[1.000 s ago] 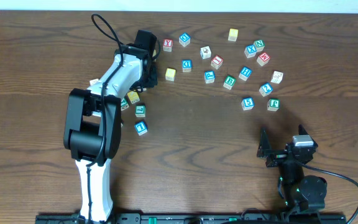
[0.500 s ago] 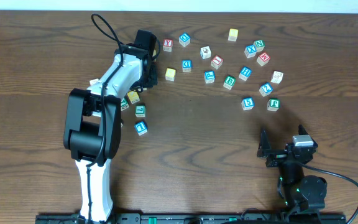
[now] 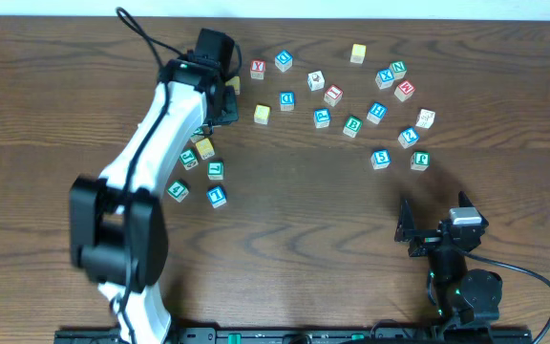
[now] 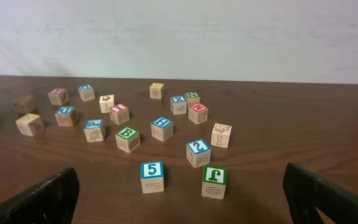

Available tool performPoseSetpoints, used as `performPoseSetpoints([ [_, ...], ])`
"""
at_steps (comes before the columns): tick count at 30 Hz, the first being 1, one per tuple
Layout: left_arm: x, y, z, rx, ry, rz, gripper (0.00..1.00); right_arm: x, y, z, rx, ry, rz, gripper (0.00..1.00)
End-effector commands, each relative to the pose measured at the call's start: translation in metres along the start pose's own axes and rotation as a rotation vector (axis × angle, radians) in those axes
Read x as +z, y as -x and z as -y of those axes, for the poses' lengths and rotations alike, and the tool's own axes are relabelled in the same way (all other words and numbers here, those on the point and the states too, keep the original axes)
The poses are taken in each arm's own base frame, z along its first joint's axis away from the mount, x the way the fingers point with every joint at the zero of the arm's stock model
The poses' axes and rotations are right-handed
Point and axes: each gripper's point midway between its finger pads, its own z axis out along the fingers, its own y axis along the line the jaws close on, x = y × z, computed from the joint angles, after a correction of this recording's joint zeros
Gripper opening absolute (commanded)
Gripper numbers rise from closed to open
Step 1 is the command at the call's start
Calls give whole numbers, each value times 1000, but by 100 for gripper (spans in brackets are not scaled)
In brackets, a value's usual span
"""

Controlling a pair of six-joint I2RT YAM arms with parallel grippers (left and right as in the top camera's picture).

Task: Spell out AI2
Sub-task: 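Lower the left gripper and grasp the red A block, then carry the red A block toward the table center and lower it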

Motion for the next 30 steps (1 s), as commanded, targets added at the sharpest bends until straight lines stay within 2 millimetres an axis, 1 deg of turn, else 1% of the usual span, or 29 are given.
performPoseSetpoints([
  [1, -33, -8, 20, 36, -62, 19, 27, 0, -1, 1, -11, -4, -1, 99],
  [3, -44, -20, 33, 67, -93, -4, 27, 0, -1, 1, -11, -4, -1, 99],
  [5, -48, -33, 44, 95, -106, -33, 27, 0, -1, 1, -11, -4, -1, 99],
  [8, -47, -52, 59, 109, -102, -78, 27, 0, -1, 1, -11, -4, -1, 99],
  [12, -40, -65, 75, 129, -98, -102, 27, 0, -1, 1, -11, -4, -1, 99],
  [15, -28, -70, 81, 96, -81, -123, 27, 0, -1, 1, -11, -4, -1, 99],
  [17, -16, -74, 81, 66, -65, -146, 27, 0, -1, 1, -11, -4, -1, 99],
  [22, 21, -87, 82, -1, -11, -218, 27, 0, -1, 1, -11, -4, -1, 99],
  [25, 40, -94, 82, -18, 13, -249, 27, 0, -1, 1, -11, -5, -1, 99],
  [27, 49, -97, 82, -19, 22, -261, 27, 0, -1, 1, -11, -4, -1, 99],
  [30, 53, -97, 84, -20, 20, -258, 27, 0, -1, 1, -11, -4, -1, 99],
])
